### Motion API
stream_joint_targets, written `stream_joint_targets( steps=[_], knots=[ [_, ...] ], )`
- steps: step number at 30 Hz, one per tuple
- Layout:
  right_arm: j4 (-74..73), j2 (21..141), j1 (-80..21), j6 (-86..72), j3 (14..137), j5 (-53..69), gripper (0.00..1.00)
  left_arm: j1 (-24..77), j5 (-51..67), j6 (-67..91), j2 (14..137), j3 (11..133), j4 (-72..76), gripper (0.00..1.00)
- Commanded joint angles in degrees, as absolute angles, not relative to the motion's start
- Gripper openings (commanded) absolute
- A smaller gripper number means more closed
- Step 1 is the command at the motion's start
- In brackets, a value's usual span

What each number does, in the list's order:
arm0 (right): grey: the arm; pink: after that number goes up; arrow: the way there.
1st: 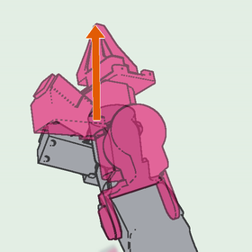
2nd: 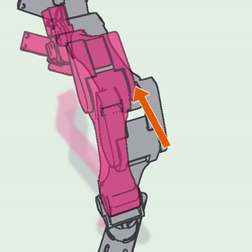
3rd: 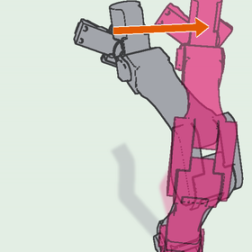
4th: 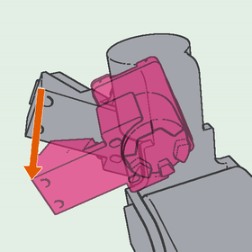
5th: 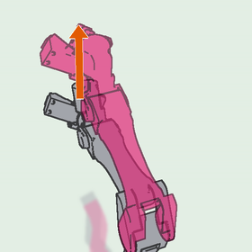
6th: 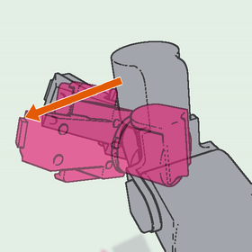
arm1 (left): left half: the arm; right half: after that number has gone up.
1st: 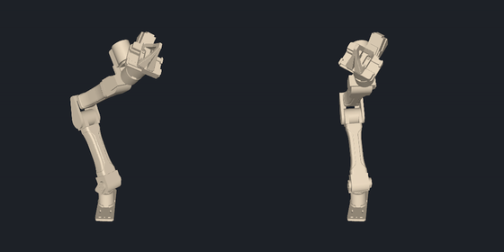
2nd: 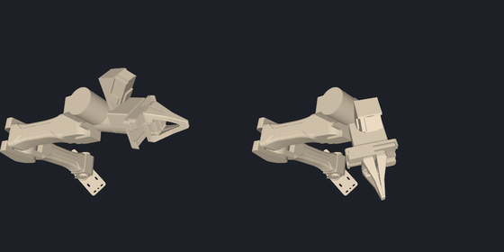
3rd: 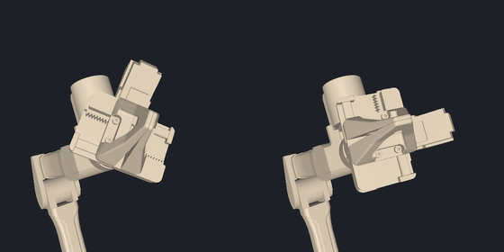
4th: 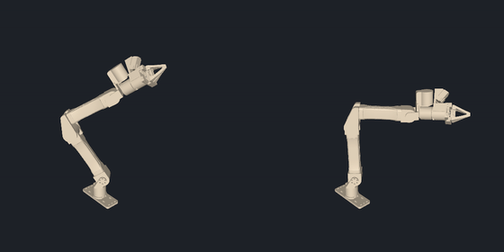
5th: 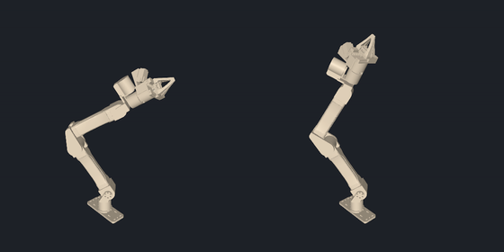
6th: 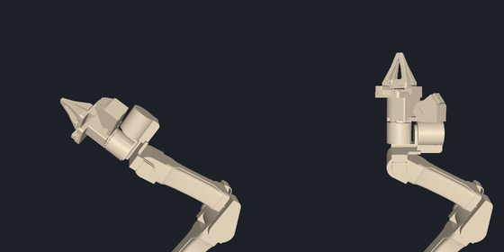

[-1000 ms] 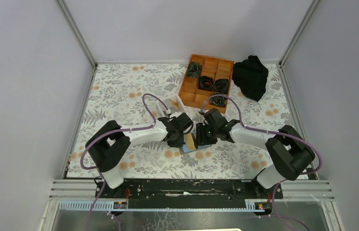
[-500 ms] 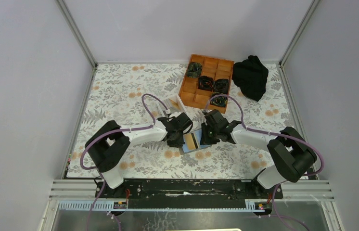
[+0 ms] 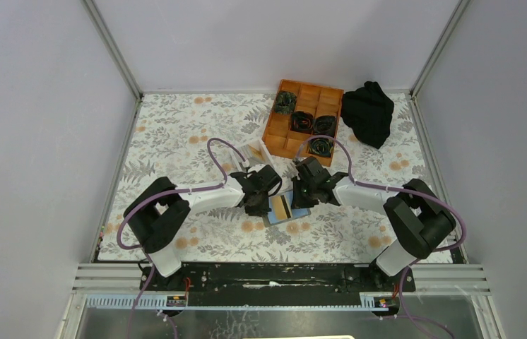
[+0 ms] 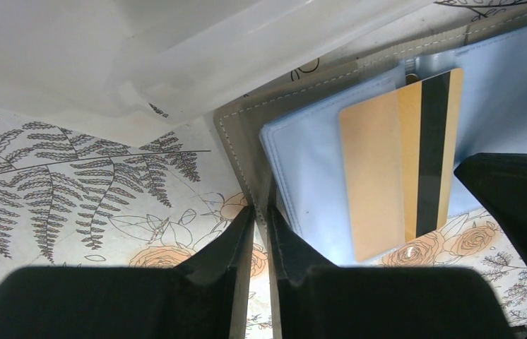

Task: Put the credit cards into the card holder
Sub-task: Insert the credit card into the card holder.

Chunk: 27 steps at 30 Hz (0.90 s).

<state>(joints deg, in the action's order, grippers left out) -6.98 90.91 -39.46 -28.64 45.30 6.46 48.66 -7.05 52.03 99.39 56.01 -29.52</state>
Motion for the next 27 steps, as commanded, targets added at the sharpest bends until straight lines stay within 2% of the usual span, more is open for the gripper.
stream_joint_targets(
  steps=[1,27],
  knots=[
    [-6.6,92.4,-39.3,-27.4,47.5,5.6,0.09,47.1,-13.4,51.2,107.1,50.7,-24.8,0.18],
    [-6.0,94.4,-44.9,-29.2,50.6,7.1,0.07,47.1,-12.3,51.6,107.7,51.4,-24.0,0.18]
  ],
)
